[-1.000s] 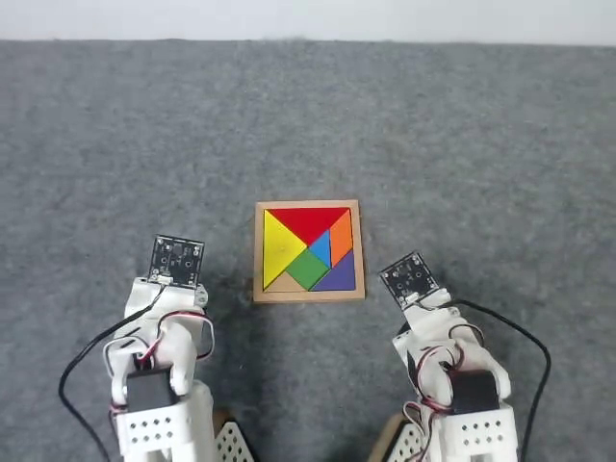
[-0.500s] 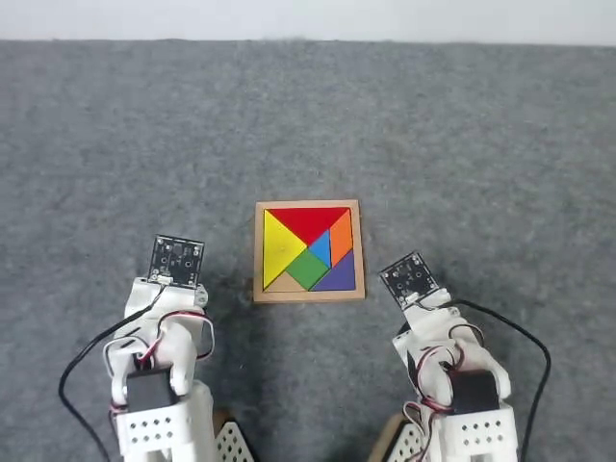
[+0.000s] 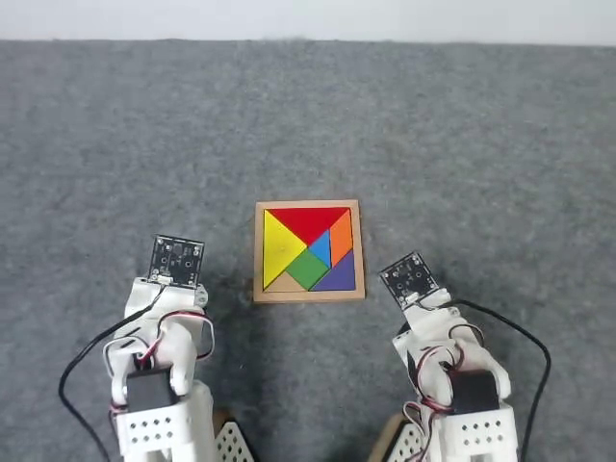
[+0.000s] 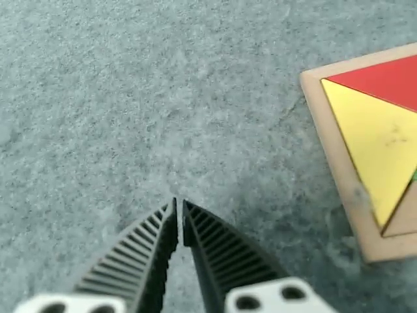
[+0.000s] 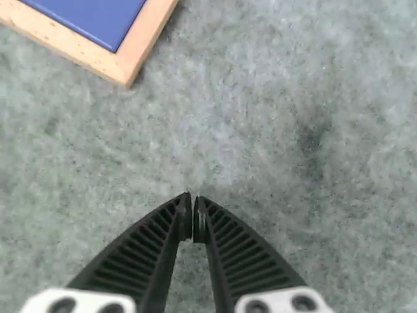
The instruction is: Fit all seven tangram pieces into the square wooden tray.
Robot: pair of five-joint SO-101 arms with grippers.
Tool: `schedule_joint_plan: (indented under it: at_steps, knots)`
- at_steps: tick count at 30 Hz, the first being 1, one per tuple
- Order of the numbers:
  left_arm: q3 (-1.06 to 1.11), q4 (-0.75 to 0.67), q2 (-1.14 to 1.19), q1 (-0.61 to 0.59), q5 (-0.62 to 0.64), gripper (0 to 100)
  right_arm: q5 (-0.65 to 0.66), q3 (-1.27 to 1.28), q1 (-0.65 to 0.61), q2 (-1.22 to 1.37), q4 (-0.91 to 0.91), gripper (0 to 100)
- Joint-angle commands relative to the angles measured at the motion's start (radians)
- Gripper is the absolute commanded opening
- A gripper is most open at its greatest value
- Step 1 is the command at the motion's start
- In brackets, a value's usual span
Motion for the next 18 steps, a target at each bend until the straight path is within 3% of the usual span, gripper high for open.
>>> schedule_joint_plan:
  at_steps: [1, 10, 18]
  knots:
    - [-0.013, -0.002, 0.002, 0.006, -0.006, 2, 0.012, 0.018, 0.016, -0.012, 0.008, 0.9]
    - [-0.013, 0.003, 0.003, 0.087, -0.006, 2, 0.012, 0.018, 0.015, -0.012, 0.008, 0.9]
    - [-0.012, 0.003, 0.003, 0.089, -0.006, 2, 0.012, 0.018, 0.015, -0.012, 0.008, 0.9]
